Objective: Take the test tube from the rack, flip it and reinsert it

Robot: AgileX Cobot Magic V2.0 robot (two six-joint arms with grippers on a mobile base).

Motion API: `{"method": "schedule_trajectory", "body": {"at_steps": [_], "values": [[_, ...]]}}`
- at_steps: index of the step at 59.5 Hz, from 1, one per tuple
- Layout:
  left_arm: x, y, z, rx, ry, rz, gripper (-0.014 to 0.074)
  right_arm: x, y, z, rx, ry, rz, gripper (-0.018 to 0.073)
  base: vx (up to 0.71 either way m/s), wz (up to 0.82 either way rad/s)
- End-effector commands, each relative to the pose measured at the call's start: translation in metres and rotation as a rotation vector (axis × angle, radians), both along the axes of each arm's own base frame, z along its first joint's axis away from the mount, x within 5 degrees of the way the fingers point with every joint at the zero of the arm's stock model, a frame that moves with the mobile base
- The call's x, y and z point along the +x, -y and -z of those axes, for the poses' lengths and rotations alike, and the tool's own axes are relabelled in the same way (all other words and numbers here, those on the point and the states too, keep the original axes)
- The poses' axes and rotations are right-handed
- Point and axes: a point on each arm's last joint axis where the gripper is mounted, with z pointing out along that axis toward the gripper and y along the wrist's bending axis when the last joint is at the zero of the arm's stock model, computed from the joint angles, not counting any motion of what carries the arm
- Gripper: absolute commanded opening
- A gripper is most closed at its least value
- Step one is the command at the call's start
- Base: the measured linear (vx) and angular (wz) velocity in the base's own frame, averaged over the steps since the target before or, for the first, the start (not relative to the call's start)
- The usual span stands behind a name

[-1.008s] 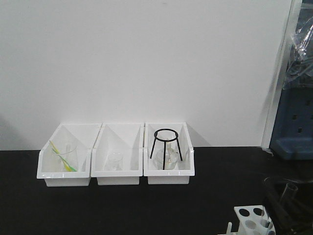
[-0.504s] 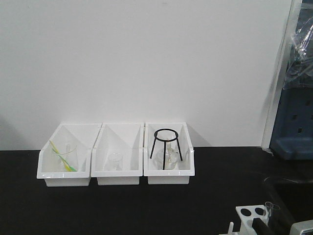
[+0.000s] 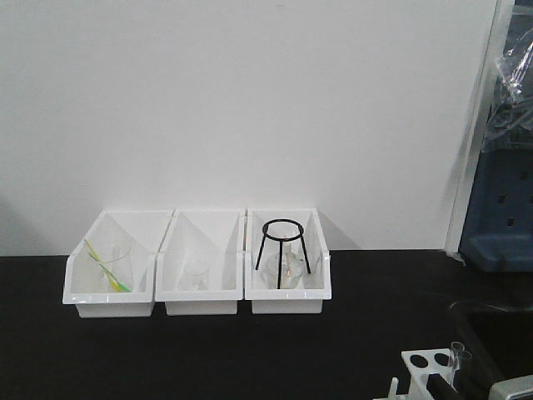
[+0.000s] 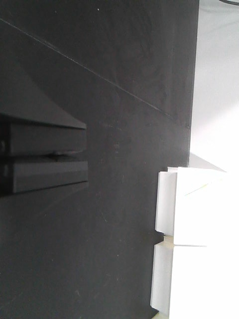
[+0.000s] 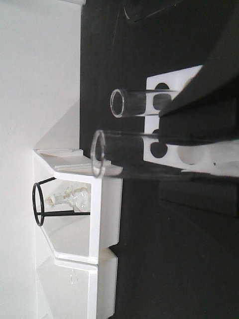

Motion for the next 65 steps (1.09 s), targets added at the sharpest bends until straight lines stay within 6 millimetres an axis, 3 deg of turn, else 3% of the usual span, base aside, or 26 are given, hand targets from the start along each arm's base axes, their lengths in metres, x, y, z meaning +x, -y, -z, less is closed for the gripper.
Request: {"method": "schedule_trajectory", "body": {"at_steps": [1,16,27,37,48,57,65], "values": [[0.001,0.001,-0.007,0.006,0.089,0.008,-0.0006,0.005,-0.001,-0.027,0.045,0.242,-0.015,0.0131,0.0,0.0],[0.001,0.001,-0.007,0.006,0.089,0.008,-0.0006,0.005,-0.001,-0.027,0.042,0.243,-0.014,0.0398,0.0,0.0],[0.001,0.001,-0.007,0.006,0.089,0.008,-0.0006,0.003,-0.001,-0.034,0.045,0.274,-0.016,0.0482,0.0,0.0],[0.001,0.001,-0.007,0.006,0.089,0.008,-0.0006,-0.006,0.0,-0.06,0.059,0.387,-0.017,0.048,0.0,0.0],[0.001,0.001,-0.007,0.006,0.089,0.008,-0.0006,-0.021,0.002,-0.102,0.12,0.464,-0.014,0.0426,0.0,0.0],[0.001,0.001,-0.007,0.006,0.089,0.008,-0.0006,-0.032,0.002,-0.142,0.091,0.381,-0.017,0.0304,0.0,0.0],[0.001,0.001,-0.007,0.006,0.089,0.008,-0.0006,-0.05,0.008,-0.178,0.051,0.28,0.033,0.0135,0.0,0.0]]}}
